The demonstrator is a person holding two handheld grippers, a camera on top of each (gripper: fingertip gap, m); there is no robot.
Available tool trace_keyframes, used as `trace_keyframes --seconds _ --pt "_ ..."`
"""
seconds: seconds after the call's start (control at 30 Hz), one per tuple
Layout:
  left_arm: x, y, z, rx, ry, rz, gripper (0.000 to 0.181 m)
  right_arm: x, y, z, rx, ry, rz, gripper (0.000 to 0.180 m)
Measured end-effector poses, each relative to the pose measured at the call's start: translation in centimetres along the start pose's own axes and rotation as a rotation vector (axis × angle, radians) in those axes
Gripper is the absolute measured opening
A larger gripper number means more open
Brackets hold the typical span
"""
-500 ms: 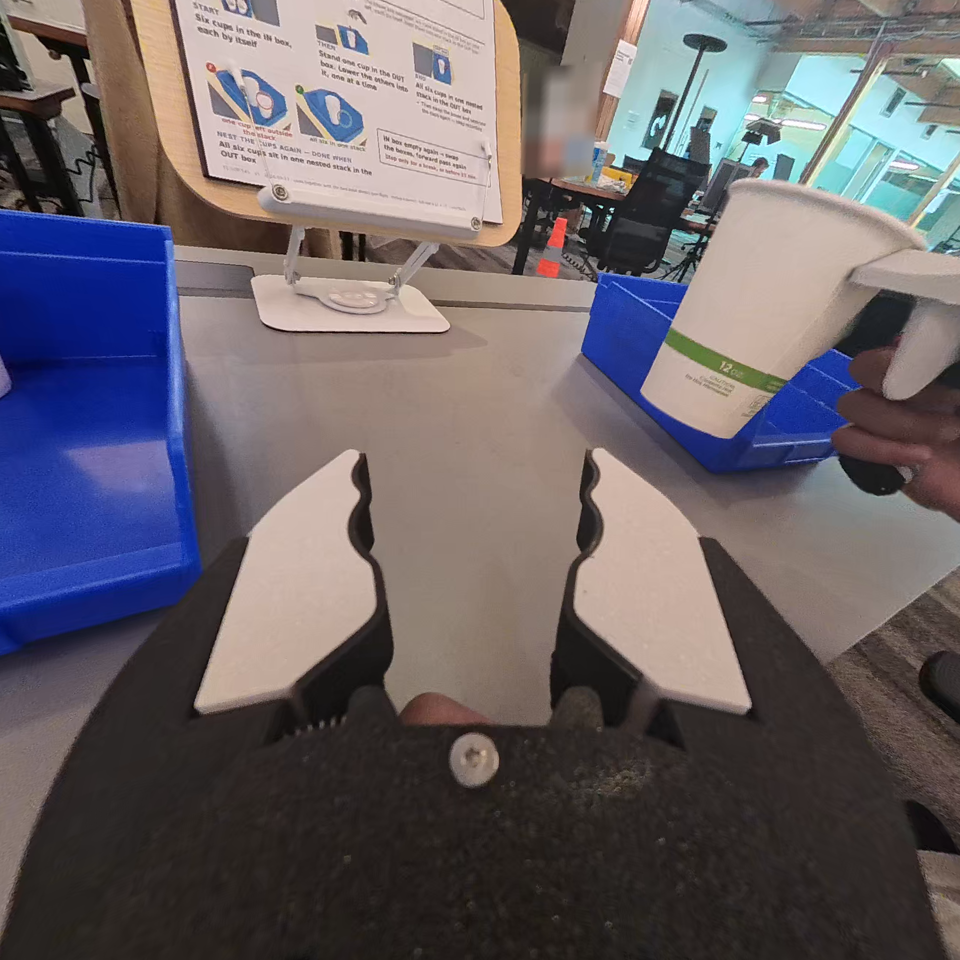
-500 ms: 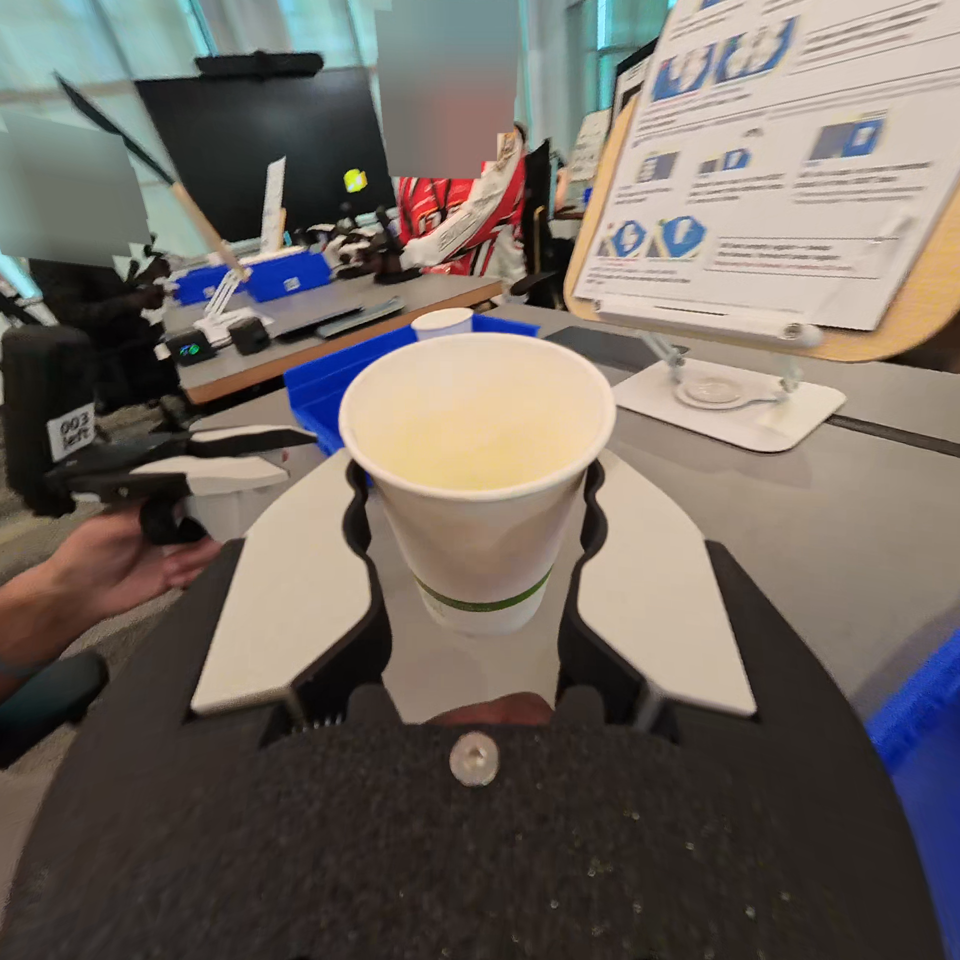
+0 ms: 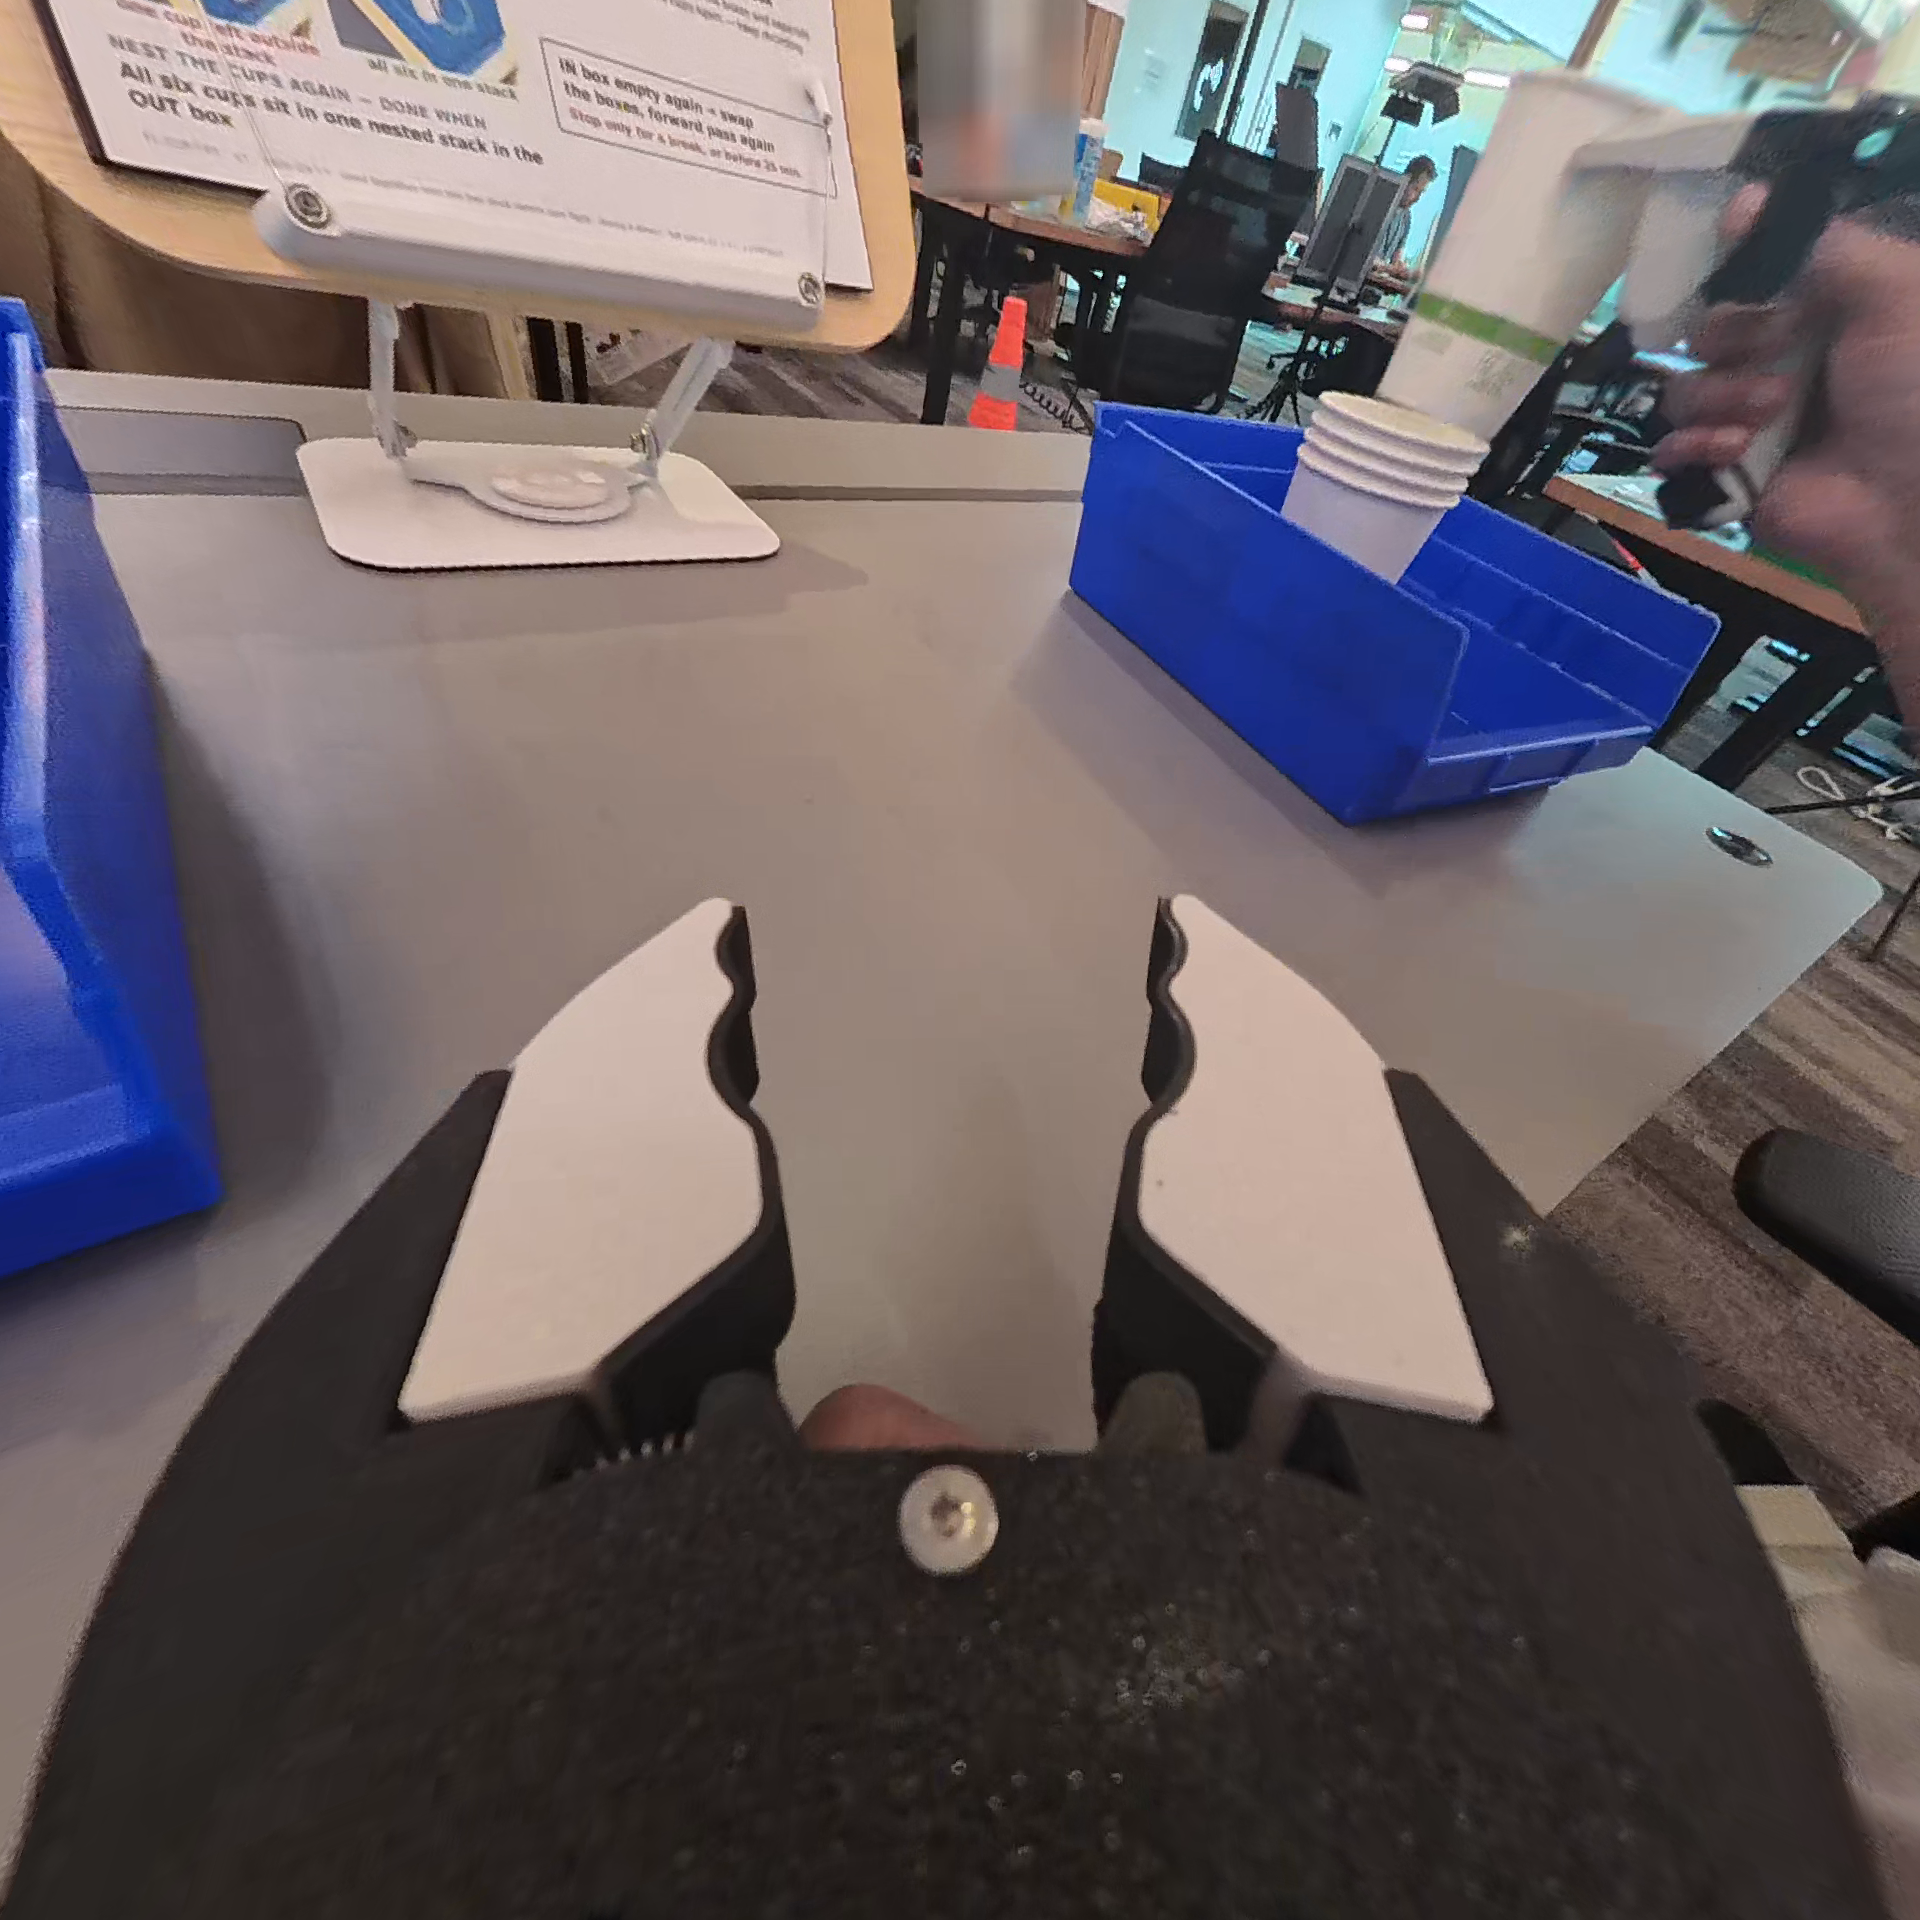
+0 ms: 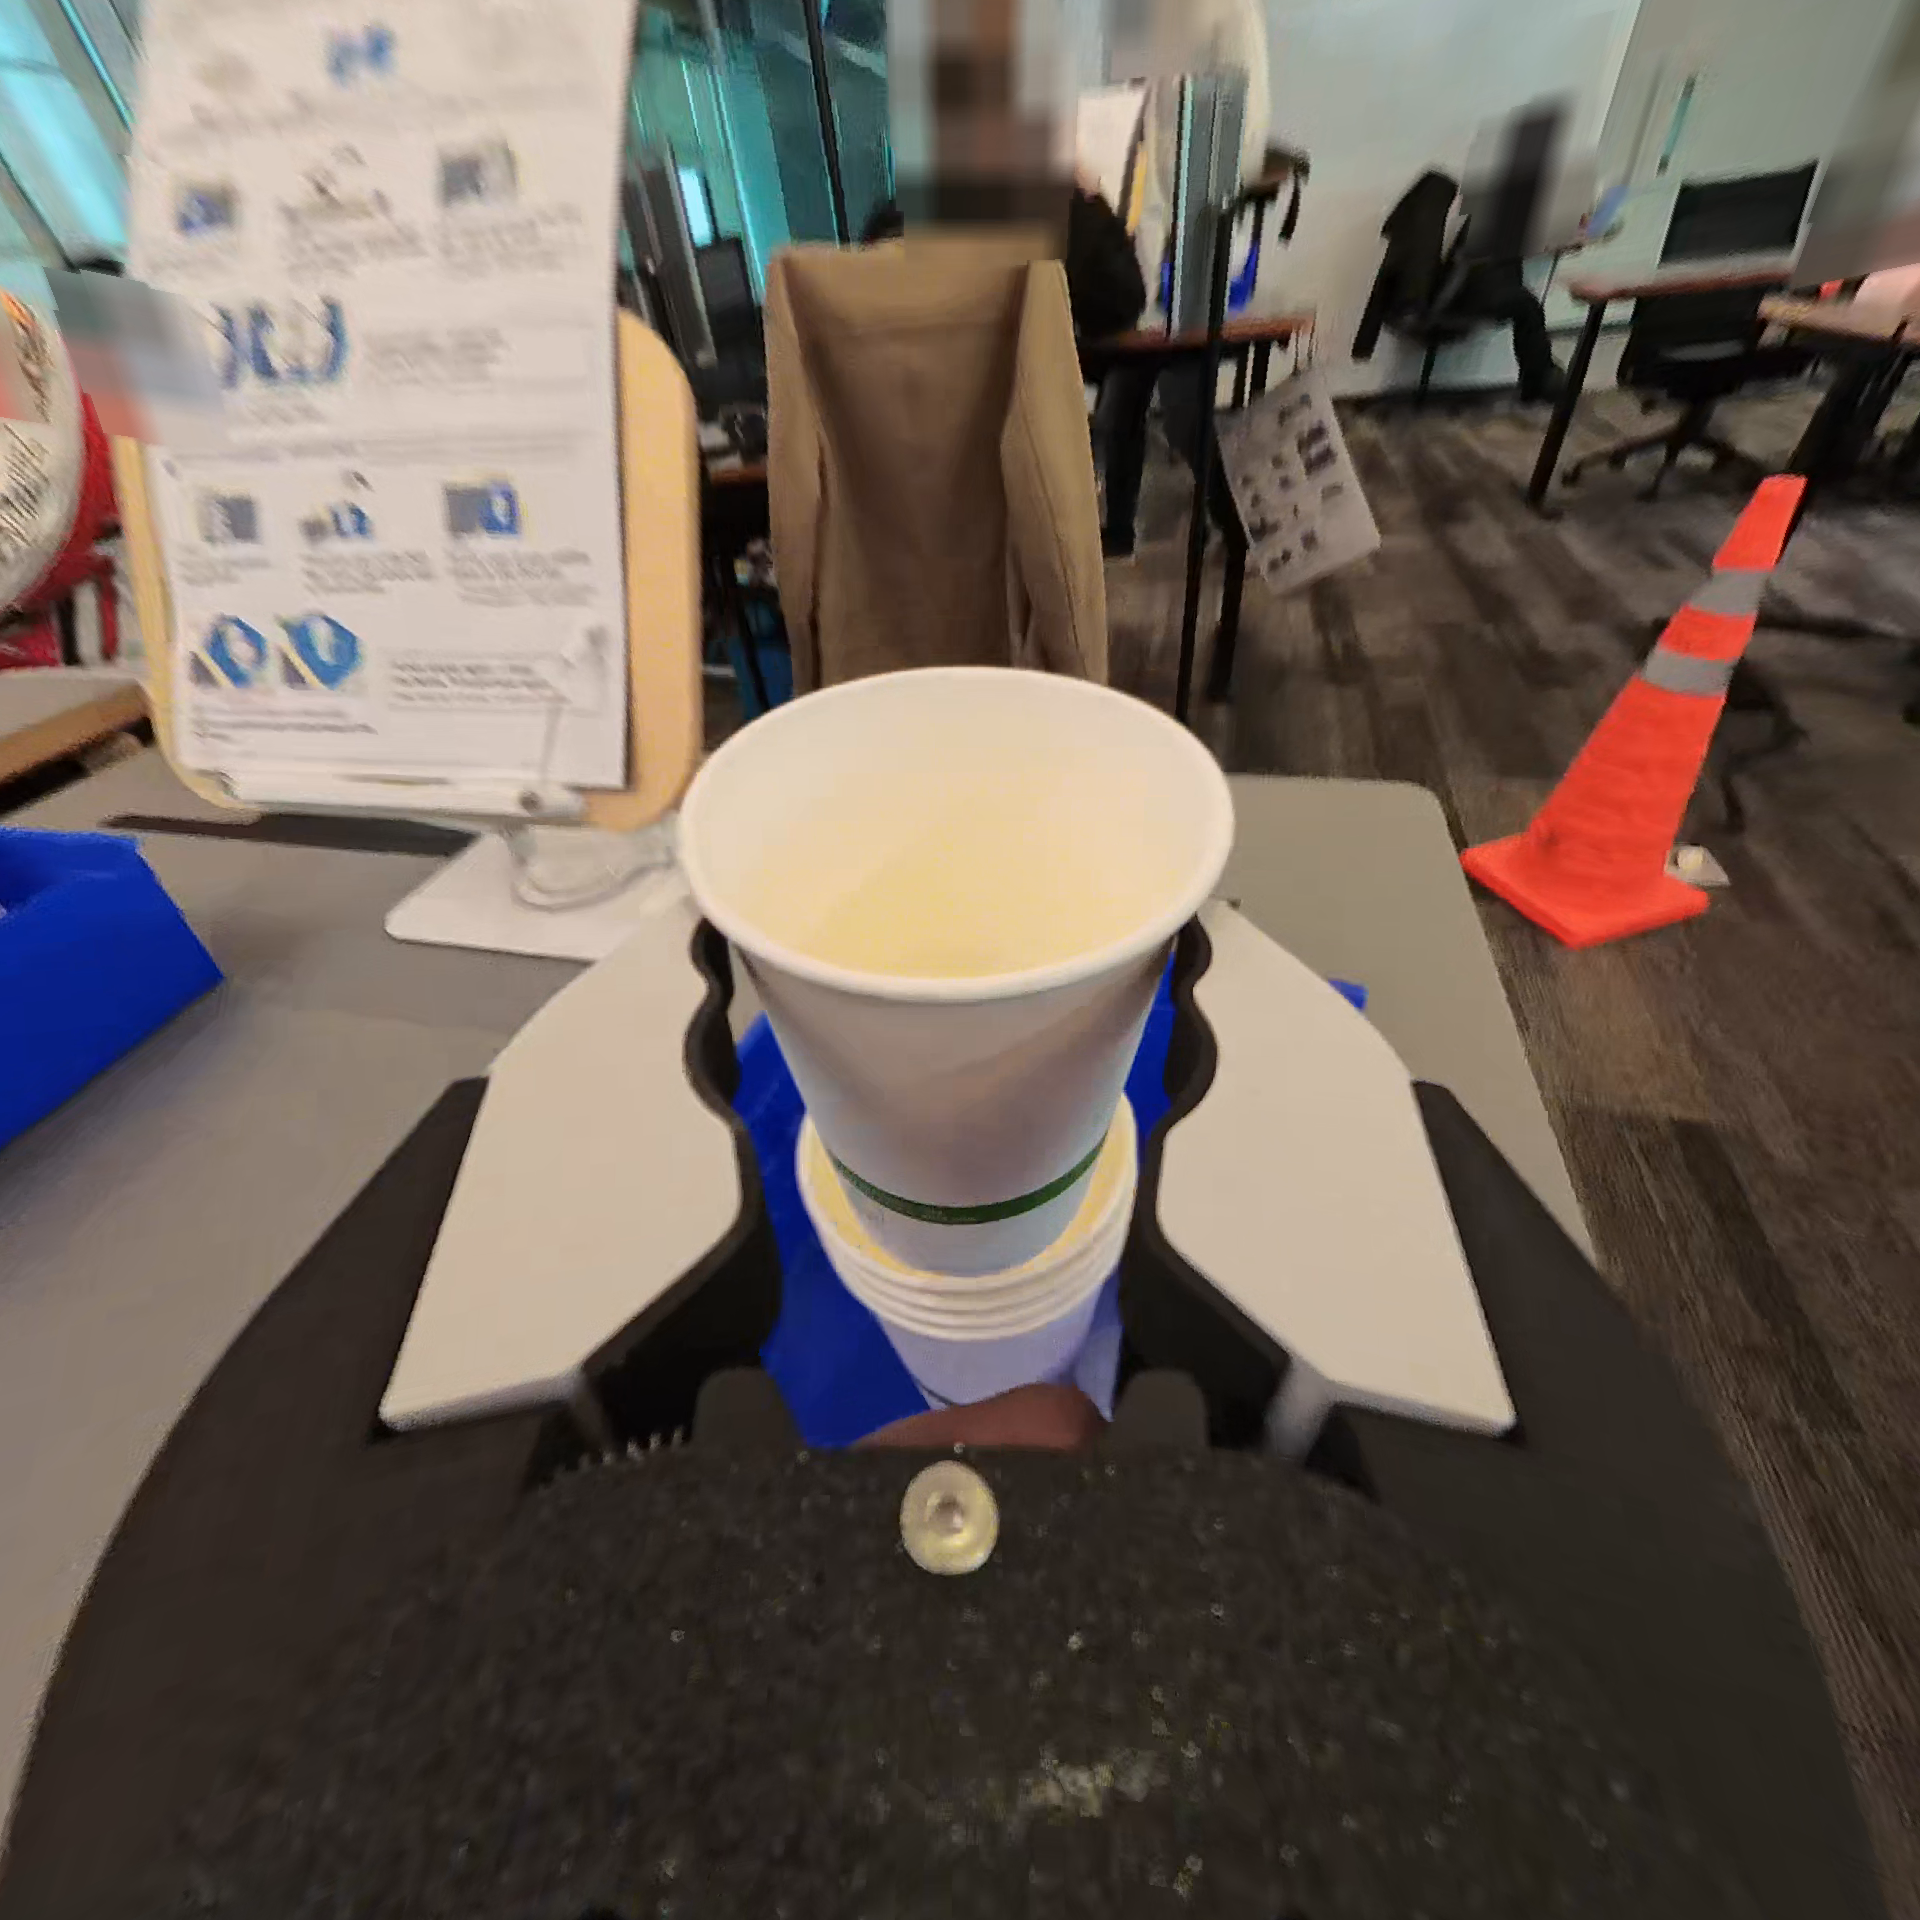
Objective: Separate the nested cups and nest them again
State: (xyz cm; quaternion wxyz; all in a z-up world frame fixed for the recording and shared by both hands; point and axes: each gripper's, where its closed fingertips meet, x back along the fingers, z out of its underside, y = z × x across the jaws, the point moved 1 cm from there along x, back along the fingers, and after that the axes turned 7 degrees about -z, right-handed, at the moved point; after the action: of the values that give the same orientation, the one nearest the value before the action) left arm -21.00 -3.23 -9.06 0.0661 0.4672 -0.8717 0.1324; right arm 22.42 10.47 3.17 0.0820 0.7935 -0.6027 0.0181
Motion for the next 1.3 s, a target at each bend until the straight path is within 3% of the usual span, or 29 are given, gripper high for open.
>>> trace_keyframes --seconds 0.17,0.33,0.73,0.83,0.9,1.0,1.17,1.3 --pt "-0.1 0.0 0.2 -0.023 0.005 -0.004 0.072 -2.5 -0.7 4.3 -0.024 0.139 -0.040 0.082" --pt "-0.3 -0.3 0.7 -0.011 0.028 0.014 0.072 -2.4 -0.3 6.4 -0.049 0.250 -0.079 0.084" --pt "-1.0 -1.7 2.2 -0.053 0.084 0.056 0.073 -0.6 -0.3 8.5 0.071 0.482 -0.138 0.089" --pt "-0.9 -1.4 1.9 -0.061 0.074 0.032 0.074 1.4 0.2 7.6 0.120 0.446 -0.068 0.089" --pt "-0.6 -0.3 1.3 -0.056 0.068 -0.020 0.076 2.8 3.7 6.1 0.132 0.319 -0.095 0.087" --pt "0.2 3.4 -0.4 -0.047 0.042 -0.170 0.079 4.3 13.7 6.8 0.060 0.186 -0.340 0.083" --pt "1.4 15.0 -6.2 0.037 -0.037 -0.509 0.085 5.6 27.9 13.8 -0.076 0.242 -0.705 0.081" --pt "-1.3 24.1 -9.7 0.031 -0.036 -0.727 0.089 6.2 33.4 16.4 -0.204 0.300 -0.877 0.077"
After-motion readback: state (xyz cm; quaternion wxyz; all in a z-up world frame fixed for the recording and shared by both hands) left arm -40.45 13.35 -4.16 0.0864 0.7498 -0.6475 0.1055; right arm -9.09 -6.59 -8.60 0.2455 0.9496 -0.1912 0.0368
